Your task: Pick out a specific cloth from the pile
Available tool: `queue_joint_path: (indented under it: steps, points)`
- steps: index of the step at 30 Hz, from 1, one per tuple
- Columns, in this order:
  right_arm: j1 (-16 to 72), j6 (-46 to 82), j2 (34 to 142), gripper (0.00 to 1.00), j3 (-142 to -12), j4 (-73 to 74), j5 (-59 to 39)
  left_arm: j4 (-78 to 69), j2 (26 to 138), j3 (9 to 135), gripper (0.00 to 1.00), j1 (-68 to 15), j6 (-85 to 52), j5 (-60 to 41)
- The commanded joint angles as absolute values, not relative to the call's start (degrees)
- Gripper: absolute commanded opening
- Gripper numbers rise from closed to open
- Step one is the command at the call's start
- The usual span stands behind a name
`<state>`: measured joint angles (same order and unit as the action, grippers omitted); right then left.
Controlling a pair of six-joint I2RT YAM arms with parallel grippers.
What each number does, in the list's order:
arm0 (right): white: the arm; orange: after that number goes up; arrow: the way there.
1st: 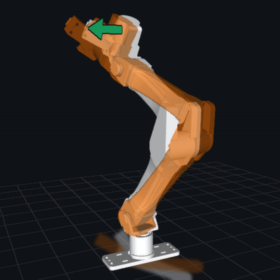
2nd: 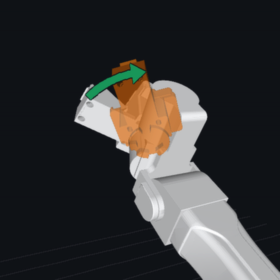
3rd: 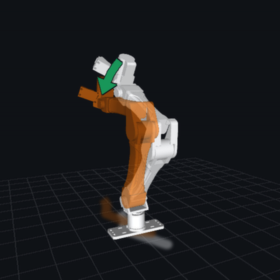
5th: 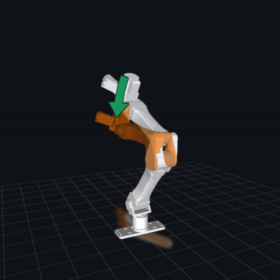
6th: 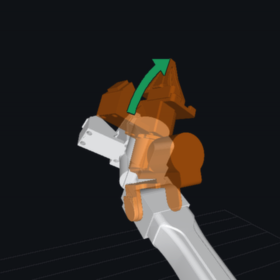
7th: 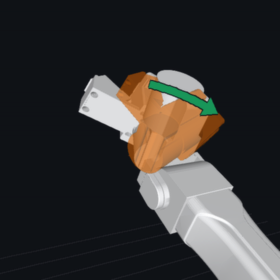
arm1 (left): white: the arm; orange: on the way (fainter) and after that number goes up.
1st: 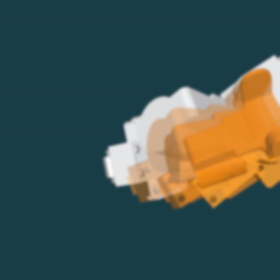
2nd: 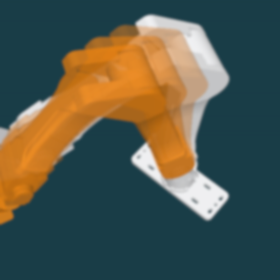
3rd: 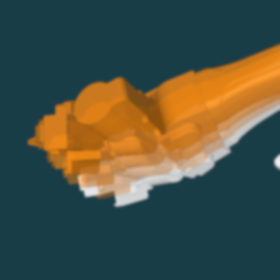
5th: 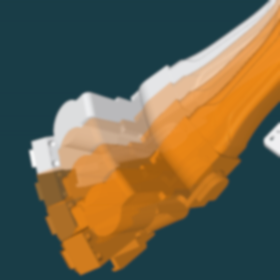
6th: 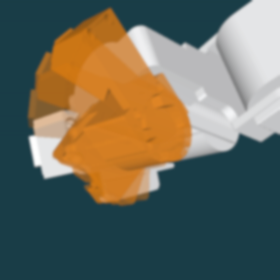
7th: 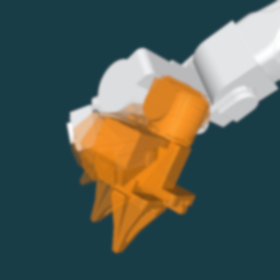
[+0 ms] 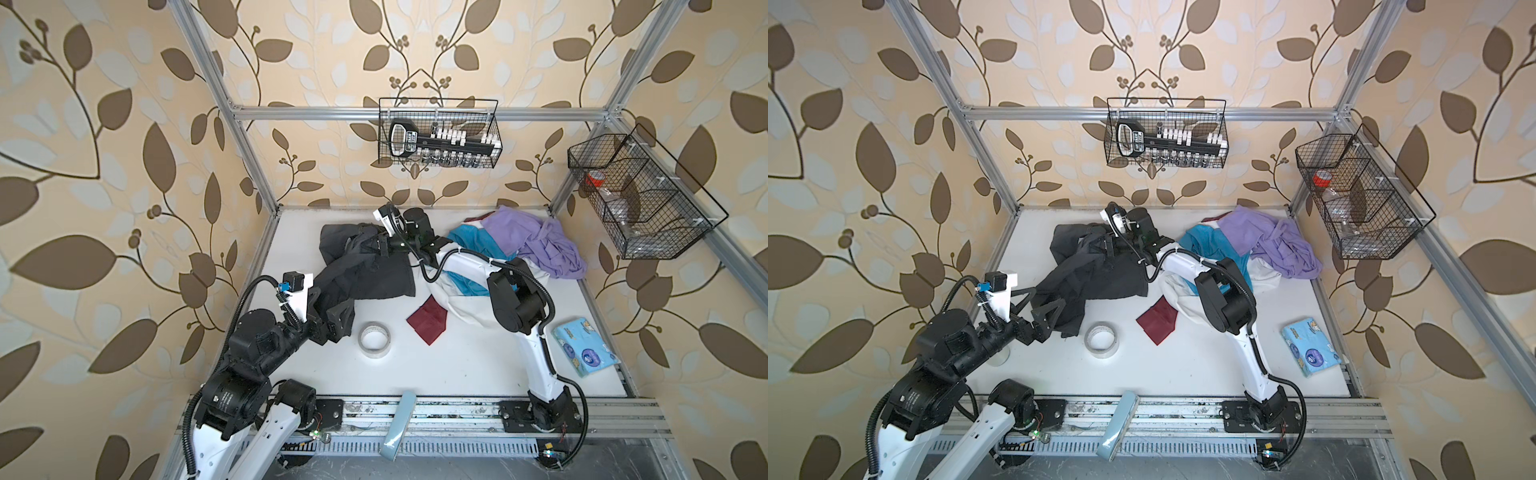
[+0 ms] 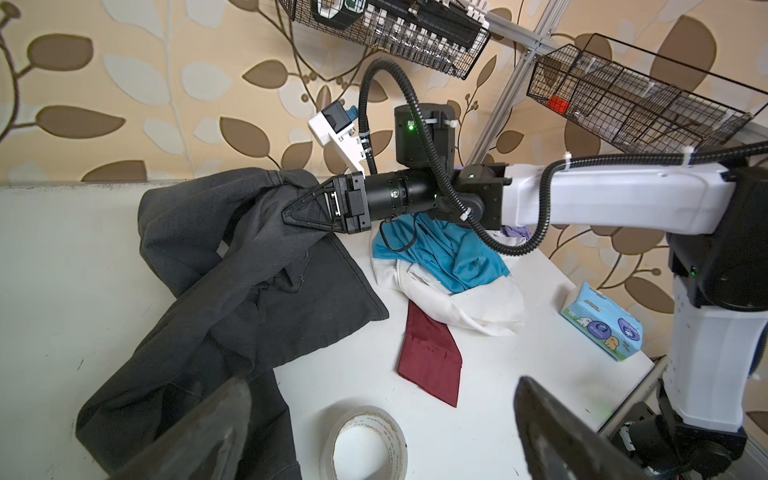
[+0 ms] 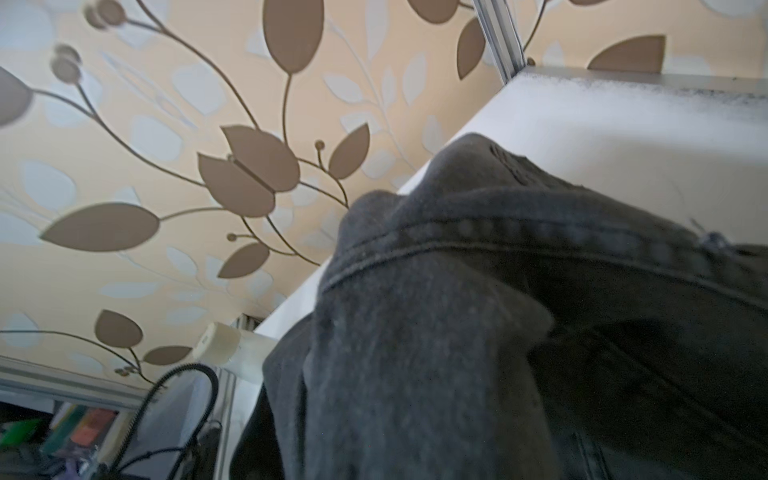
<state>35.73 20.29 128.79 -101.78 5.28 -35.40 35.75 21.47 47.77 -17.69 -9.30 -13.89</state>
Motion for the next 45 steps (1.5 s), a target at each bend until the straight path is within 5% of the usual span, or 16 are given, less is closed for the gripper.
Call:
queue_joint_path:
  steps: [1,11,20,31,32,34,40,45]
  points:
    - [37.79,10.69,128.99,0.27,-101.29,-12.48,-29.42,33.66,21.19,47.55,0.99,-18.28,-8.64,-13.82]
    - [39.02,13.48,136.53,0.46,-102.05,-25.64,-22.04,33.74,22.32,47.29,0.99,-18.28,-9.4,-14.17]
    - [40.55,19.48,152.52,0.49,-123.97,-30.33,-24.25,33.72,23.62,47.31,0.99,-18.28,-9.35,-13.82]
    - [40.96,34.53,161.72,0.62,-136.4,-8.02,-30.75,33.05,25.57,47.0,0.99,-18.28,-9.68,-13.53]
    - [40.89,34.51,161.23,0.69,-136.75,-7.31,-30.48,33.08,25.67,47.02,0.99,-18.28,-9.61,-13.46]
    - [40.96,33.12,158.15,0.98,-134.64,-6.46,-29.15,33.06,25.53,46.95,0.99,-18.28,-9.58,-13.36]
    - [41.09,26.32,138.98,1.0,-114.75,-1.91,-24.52,32.93,24.49,46.72,0.99,-18.28,-9.4,-12.49]
    - [40.96,21.88,126.97,1.0,-107.43,-11.59,-19.48,32.66,23.78,46.58,0.99,-18.26,-9.49,-11.99]
